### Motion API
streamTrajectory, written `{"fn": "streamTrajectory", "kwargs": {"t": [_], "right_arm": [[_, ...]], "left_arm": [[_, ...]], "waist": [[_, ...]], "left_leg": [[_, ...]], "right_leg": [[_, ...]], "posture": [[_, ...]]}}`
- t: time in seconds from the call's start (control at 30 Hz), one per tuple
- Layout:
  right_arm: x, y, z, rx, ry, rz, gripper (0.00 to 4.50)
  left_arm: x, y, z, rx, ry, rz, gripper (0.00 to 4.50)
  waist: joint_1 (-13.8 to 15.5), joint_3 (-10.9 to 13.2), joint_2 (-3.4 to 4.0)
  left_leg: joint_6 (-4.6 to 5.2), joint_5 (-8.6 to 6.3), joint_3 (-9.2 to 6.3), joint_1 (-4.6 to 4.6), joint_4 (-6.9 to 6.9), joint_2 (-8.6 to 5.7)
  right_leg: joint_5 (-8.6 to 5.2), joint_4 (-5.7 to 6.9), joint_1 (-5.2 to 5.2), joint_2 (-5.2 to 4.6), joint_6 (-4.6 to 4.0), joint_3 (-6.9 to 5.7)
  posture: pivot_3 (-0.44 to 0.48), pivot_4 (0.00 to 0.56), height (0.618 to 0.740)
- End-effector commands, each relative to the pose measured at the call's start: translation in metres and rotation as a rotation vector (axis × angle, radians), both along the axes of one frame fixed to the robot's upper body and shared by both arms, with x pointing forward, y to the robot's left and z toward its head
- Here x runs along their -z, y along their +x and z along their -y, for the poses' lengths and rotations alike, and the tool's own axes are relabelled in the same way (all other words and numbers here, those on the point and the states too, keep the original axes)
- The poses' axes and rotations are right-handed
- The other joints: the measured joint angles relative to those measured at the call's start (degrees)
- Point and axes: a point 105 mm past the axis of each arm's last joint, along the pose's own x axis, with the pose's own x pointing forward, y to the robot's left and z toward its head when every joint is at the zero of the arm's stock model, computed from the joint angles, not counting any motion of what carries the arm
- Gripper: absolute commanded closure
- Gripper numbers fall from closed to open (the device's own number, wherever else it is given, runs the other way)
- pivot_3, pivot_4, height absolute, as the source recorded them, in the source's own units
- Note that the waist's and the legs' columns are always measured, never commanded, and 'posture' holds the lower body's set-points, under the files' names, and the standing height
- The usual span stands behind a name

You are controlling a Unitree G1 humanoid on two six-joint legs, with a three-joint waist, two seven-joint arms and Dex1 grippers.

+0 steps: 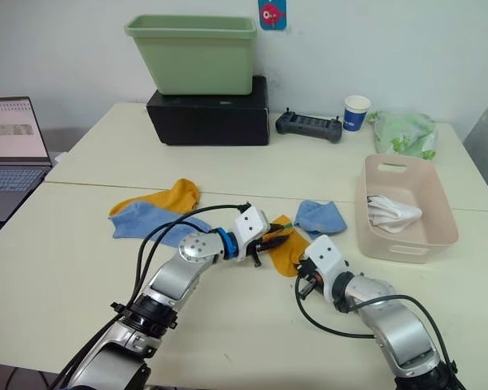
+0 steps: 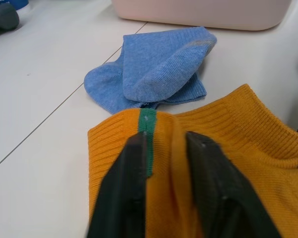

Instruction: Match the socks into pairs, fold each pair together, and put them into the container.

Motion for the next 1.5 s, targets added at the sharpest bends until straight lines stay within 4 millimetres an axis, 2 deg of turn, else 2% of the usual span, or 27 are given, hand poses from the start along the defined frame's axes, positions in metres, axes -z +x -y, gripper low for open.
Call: {"fn": "streamTrajectory", "kwargs": {"t": [0.03,0.17,0.27,0.47,0.57,0.73,0.93,1.03,1.2,1.43,1.47,1.5], "right_arm": [[-0.007,0.000,-0.001,-0.010,0.004,0.033,4.50],[-0.020,0.003,0.010,-0.021,0.016,0.089,4.50],[-0.037,-0.005,0.016,-0.115,0.063,0.107,4.50],[-0.060,-0.031,0.020,-0.284,0.153,0.051,4.50],[-0.062,-0.045,0.021,-0.355,0.142,0.002,4.50],[-0.048,-0.069,0.026,-0.419,0.085,-0.088,4.50],[-0.025,-0.086,0.026,-0.441,0.038,-0.114,4.50],[-0.013,-0.085,0.027,-0.403,0.026,-0.105,4.50],[0.004,-0.083,0.029,-0.400,-0.035,-0.092,4.50],[0.015,-0.082,0.034,-0.392,-0.074,-0.125,4.50],[0.015,-0.081,0.036,-0.393,-0.081,-0.124,3.95],[0.015,-0.082,0.038,-0.397,-0.090,-0.126,3.73]], "left_arm": [[-0.019,0.000,-0.006,-0.025,-0.051,0.040,4.46],[-0.040,-0.002,-0.034,-0.111,-0.165,-0.034,4.46],[-0.052,-0.018,-0.062,-0.149,-0.292,-0.197,4.46],[-0.051,-0.065,-0.102,-0.169,-0.415,-0.510,4.46],[-0.045,-0.085,-0.116,-0.192,-0.429,-0.590,4.46],[-0.028,-0.113,-0.123,-0.285,-0.564,-0.687,4.46],[0.002,-0.134,-0.121,-0.381,-0.580,-0.731,4.46],[0.019,-0.139,-0.123,-0.433,-0.559,-0.737,4.46],[0.035,-0.151,-0.123,-0.445,-0.508,-0.755,4.46],[0.042,-0.154,-0.124,-0.429,-0.447,-0.734,4.46],[0.041,-0.154,-0.125,-0.417,-0.439,-0.724,4.06],[0.041,-0.154,-0.126,-0.418,-0.430,-0.708,3.89]], "waist": [[0.0,0.0,0.00],[0.0,0.0,0.00],[-0.1,0.0,0.00],[0.1,0.0,0.00],[0.1,0.0,0.00],[0.2,0.0,0.00],[0.2,0.0,0.00],[0.1,0.0,0.00],[0.1,0.0,-0.02],[0.1,0.0,-0.01],[0.1,0.0,-0.01],[0.1,0.0,-0.01]], "left_leg": [[0.00,0.00,-0.01,0.00,0.00,0.00],[0.00,0.00,0.00,-0.01,0.00,0.00],[0.00,0.00,-0.03,-0.01,-0.01,0.03],[0.01,0.00,-0.44,-0.01,-0.02,0.05],[0.03,-0.02,-0.61,-0.01,-0.02,0.01],[0.06,-0.04,-0.80,0.00,-0.03,0.03],[0.05,-0.03,-0.82,0.06,-0.04,-0.01],[0.04,-0.03,-0.78,0.17,-0.06,-0.04],[0.08,-0.06,-0.68,0.48,-0.14,-0.06],[0.11,-0.08,-0.67,0.50,-0.17,-0.05],[0.12,-0.09,-0.66,0.52,-0.17,-0.06],[0.12,-0.09,-0.66,0.51,-0.17,-0.05]], "right_leg": [[0.00,0.00,0.00,0.00,0.00,-0.01],[0.00,0.00,0.00,0.00,0.00,0.02],[0.00,0.01,0.00,0.00,0.00,0.00],[-0.01,-0.01,0.07,-0.01,0.01,-0.06],[-0.01,-0.03,0.10,-0.04,0.01,-0.06],[-0.01,-0.26,0.29,-0.17,0.01,-0.15],[-0.01,-0.32,0.41,-0.18,0.01,-0.17],[-0.01,-0.33,0.52,-0.13,0.01,-0.13],[-0.01,-0.40,0.74,-0.09,0.00,-0.03],[-0.02,-0.41,0.74,-0.09,-0.01,-0.01],[-0.02,-0.41,0.74,-0.09,-0.01,0.00],[-0.02,-0.41,0.74,-0.09,-0.01,-0.01]], "posture": [[0.000,0.150,0.720],[0.000,0.150,0.720],[0.000,0.150,0.720],[0.000,0.150,0.720],[0.000,0.150,0.720],[0.000,0.150,0.720],[0.000,0.150,0.720],[0.000,0.150,0.720],[0.000,0.150,0.720],[0.000,0.150,0.720],[0.000,0.150,0.720],[0.000,0.150,0.720]]}}
